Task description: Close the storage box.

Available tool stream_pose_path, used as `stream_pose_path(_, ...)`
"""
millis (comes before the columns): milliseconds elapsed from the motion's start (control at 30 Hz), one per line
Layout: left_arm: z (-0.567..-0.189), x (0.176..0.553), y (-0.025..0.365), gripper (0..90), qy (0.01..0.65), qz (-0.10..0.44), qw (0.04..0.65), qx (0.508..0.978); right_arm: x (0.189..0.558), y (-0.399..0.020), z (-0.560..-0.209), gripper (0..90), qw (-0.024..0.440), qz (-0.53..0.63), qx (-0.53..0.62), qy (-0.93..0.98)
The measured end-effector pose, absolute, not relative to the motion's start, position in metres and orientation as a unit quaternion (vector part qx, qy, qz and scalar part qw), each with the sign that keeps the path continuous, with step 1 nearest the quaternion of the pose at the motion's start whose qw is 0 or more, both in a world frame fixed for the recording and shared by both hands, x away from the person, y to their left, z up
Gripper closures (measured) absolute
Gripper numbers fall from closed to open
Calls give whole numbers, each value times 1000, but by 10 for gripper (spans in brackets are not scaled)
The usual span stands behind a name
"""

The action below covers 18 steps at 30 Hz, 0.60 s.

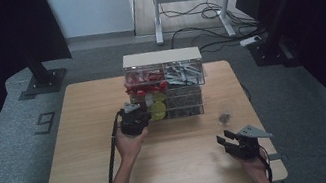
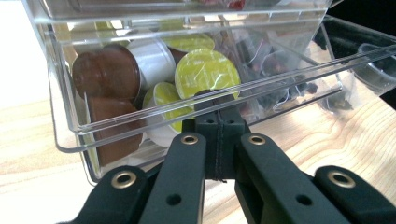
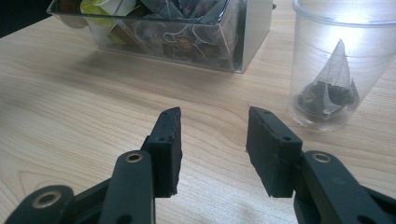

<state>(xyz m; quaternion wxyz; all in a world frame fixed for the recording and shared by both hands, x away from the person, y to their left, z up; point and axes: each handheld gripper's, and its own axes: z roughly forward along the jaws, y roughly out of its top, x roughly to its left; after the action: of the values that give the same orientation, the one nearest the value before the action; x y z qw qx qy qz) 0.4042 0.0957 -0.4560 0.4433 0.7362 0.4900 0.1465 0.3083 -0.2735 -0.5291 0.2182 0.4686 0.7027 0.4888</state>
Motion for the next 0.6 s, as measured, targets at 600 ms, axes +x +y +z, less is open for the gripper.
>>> stream_pose_path(600, -474, 406, 94, 900, 496, 134, 433, 741, 309, -269, -533, 549, 216, 483, 466, 710)
